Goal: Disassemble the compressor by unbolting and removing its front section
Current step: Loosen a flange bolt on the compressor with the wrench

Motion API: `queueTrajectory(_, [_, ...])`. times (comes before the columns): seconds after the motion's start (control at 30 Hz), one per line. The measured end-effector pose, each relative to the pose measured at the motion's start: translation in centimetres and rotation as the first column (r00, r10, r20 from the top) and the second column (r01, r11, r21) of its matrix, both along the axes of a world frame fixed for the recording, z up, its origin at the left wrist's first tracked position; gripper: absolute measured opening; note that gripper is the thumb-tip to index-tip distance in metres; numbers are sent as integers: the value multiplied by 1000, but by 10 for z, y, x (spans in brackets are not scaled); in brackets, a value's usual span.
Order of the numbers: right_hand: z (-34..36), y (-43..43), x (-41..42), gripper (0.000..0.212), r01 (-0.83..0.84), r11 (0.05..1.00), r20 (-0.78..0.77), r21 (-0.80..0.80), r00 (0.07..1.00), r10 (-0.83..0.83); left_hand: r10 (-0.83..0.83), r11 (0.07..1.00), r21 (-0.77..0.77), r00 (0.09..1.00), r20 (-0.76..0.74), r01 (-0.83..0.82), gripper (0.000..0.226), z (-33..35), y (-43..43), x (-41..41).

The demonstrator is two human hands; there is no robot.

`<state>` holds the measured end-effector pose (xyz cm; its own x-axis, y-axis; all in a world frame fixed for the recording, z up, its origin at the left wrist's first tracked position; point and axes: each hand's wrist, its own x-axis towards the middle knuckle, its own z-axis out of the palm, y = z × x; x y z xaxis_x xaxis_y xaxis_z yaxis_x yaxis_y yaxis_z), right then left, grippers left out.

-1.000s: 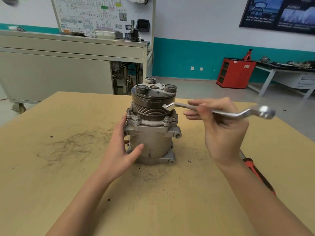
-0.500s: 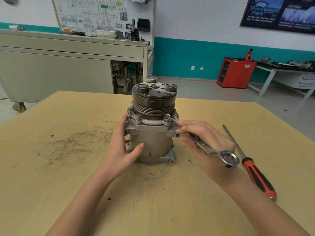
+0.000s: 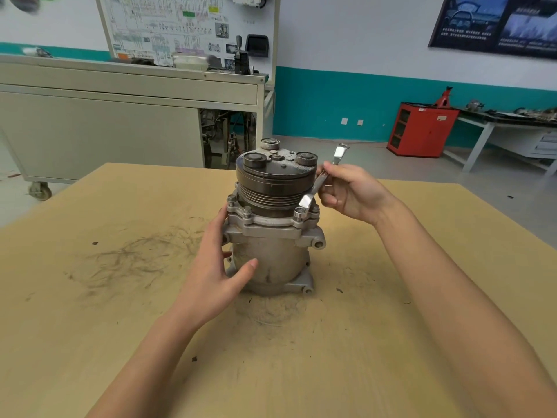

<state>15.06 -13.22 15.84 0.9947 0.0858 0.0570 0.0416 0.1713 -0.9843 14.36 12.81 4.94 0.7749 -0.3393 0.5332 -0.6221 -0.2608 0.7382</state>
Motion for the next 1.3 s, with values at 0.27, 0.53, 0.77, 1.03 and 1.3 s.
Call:
queueTrajectory(0.27, [24,1,-27,33,178,847,185,500,934,-305,5,1000,-14,1000,-5,-5,91,-2,-1,1])
queueTrajectory(0.53, [8,44,-88,8,548,675,513,-494,811,-282,-2,1000,-7,1000,0,2,87,2,0,-1])
queueTrajectory(0.77, [-13,68,-80,15,629,433,615,-646,765,-192,-3,1000,-5,1000,1,3,85,3,-1,-2])
queueTrajectory(1.03, [-11,64,-82,9,602,477,628,-641,768,-125,-10,1000,-6,1000,4,10,86,2,-1,-1])
queueTrajectory(1.3, [-8,58,-81,15,525,689,529,-500,815,-237,-14,1000,0,1000,-1,14,86,4,-1,-3])
